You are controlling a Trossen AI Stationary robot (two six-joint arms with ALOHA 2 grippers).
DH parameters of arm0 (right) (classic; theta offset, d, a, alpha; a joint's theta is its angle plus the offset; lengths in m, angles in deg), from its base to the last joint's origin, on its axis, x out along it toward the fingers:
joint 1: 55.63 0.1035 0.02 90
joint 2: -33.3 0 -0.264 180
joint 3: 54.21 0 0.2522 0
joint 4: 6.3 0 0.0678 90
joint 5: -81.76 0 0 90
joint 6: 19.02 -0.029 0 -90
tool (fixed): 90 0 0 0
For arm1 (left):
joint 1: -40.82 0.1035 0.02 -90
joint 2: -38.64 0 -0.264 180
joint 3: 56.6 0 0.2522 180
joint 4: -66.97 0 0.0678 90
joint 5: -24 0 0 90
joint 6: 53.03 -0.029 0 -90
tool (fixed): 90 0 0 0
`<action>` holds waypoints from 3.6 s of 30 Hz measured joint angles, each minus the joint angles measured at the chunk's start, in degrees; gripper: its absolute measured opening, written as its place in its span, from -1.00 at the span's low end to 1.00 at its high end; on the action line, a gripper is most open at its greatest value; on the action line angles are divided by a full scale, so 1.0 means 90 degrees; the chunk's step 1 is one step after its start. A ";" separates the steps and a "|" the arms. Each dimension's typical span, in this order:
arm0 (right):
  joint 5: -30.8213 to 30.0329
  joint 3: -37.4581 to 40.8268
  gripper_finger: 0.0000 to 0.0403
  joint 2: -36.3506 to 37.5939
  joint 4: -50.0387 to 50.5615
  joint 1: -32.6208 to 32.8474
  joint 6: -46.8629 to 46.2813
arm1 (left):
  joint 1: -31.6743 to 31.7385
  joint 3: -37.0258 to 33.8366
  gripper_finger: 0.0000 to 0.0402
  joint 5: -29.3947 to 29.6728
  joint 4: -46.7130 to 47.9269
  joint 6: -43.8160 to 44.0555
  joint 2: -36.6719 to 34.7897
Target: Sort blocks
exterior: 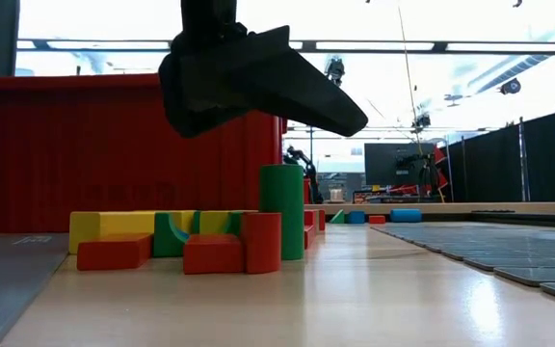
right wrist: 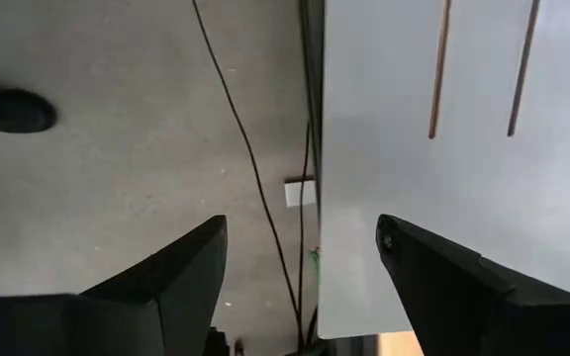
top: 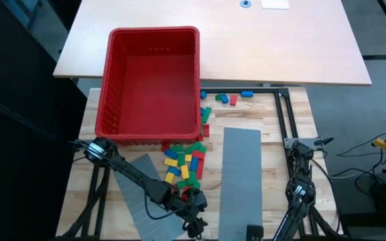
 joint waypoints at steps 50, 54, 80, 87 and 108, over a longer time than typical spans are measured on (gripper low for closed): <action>0.0773 0.0534 0.29 -0.0004 -0.1237 -0.0044 -0.0377 | -0.0010 0.0000 0.37 -0.0007 0.0001 -0.0056 0.0000; 0.0845 0.0409 0.33 -0.0019 -0.1162 -0.0044 -0.0463 | -0.0010 0.0000 0.37 -0.0005 0.0000 -0.0056 0.0000; 0.0780 0.0016 0.31 -0.0002 -0.0325 -0.0032 -0.0115 | -0.0010 0.0000 0.37 0.0000 0.0000 -0.0058 0.0000; 0.0789 0.0111 0.31 -0.0002 -0.0609 -0.0032 -0.0192 | -0.0010 0.0000 0.37 0.0002 0.0000 -0.0058 0.0000; 0.0755 0.0661 0.27 0.0024 -0.1146 -0.0100 -0.0457 | -0.0010 0.0000 0.37 0.0005 -0.0001 -0.0053 0.0000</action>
